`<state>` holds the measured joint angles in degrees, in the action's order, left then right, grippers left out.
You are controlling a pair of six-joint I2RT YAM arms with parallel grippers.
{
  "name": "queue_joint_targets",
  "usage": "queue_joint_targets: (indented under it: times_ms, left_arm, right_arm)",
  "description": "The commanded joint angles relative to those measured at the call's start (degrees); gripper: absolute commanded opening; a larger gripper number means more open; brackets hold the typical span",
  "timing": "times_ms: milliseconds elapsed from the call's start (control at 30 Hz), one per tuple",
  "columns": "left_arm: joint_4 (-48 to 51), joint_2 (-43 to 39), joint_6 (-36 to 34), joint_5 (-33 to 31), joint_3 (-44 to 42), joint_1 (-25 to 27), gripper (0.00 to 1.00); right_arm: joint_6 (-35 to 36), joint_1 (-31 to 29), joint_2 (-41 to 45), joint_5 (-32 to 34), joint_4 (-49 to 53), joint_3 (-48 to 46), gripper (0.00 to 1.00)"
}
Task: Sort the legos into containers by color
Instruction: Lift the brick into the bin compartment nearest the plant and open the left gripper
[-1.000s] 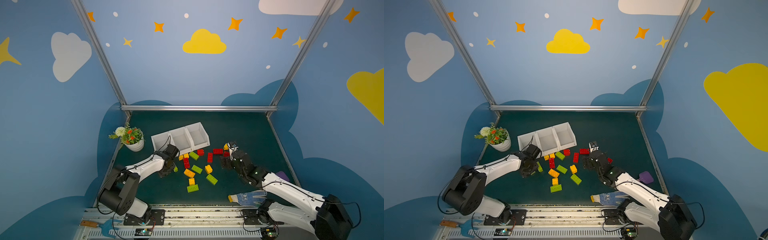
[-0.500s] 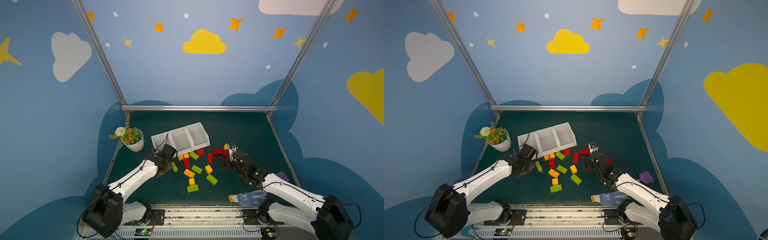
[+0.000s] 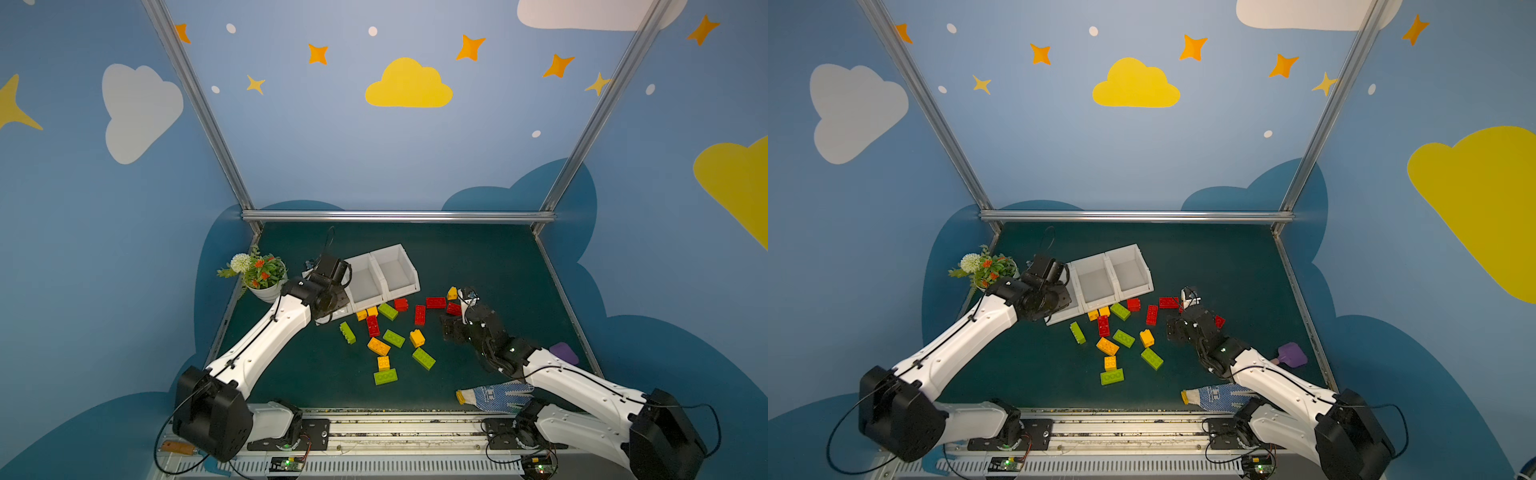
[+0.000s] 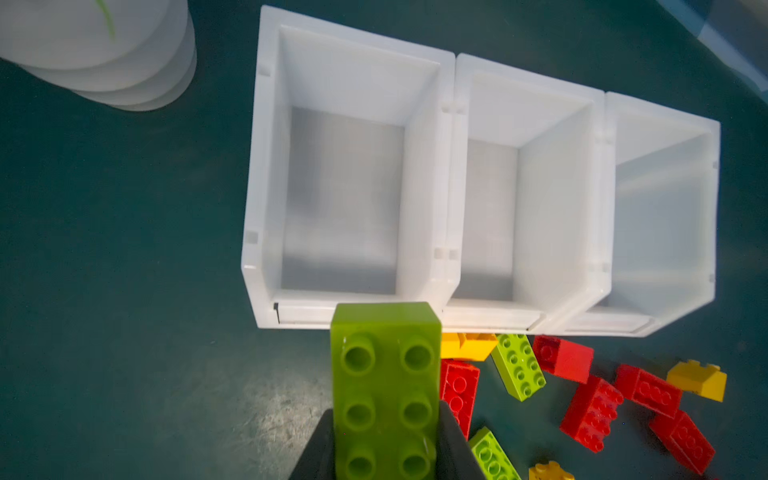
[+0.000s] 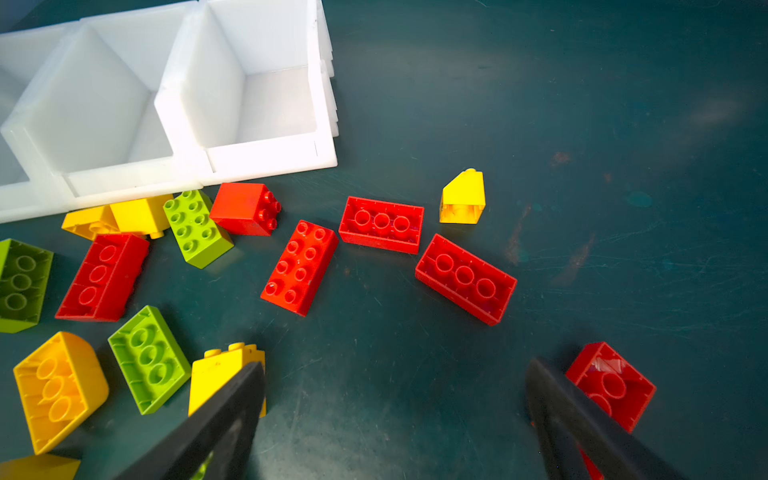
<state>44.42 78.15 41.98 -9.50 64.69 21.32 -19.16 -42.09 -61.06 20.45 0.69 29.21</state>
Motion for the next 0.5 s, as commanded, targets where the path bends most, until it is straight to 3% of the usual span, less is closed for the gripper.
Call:
queue_joint_targets:
  times_ms: [0,133,467]
  left_arm:
    - [1.28,4.97,-3.25,0.66,3.34,-3.43,0.29]
    - [3.18,10.85,-5.29,1.19,7.09,-6.13,0.28]
    - [-0.45,18.27,-5.54,2.82,6.75,-10.16,0.28]
  right_arm:
    - [-0.93,0.26,0.68,0.71,-1.18,-0.40,0.95]
    - [-1.09,0.34,0.68,0.48,-1.08,-0.43,0.96]
    - [-1.30,0.43,-0.64,0.21,-1.12,-0.05,0.96]
